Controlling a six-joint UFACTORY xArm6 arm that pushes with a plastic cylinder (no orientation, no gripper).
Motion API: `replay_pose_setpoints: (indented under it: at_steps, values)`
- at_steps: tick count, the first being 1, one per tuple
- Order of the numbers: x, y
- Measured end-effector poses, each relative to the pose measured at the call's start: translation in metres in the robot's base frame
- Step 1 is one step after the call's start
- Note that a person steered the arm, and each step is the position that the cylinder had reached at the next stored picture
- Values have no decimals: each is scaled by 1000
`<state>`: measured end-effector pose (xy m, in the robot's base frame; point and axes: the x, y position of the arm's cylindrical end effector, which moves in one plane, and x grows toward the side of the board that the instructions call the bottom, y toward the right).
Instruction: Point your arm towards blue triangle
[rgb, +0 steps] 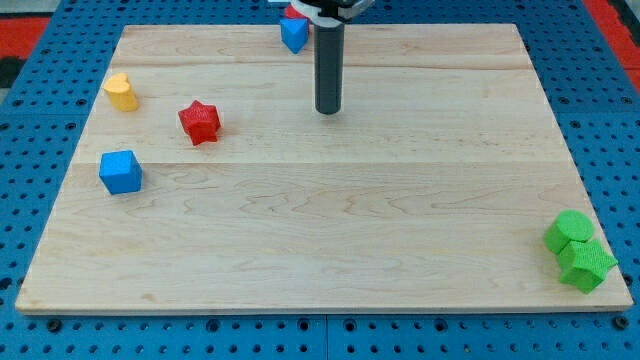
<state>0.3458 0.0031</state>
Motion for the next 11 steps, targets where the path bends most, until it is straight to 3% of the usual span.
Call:
replay_pose_setpoints:
  at_steps: [2, 4, 6, 8, 11]
  values:
    - [-51, -21]
    - [-66, -94]
    - [-110, -140]
    - [-154, -107]
    - [-153, -100]
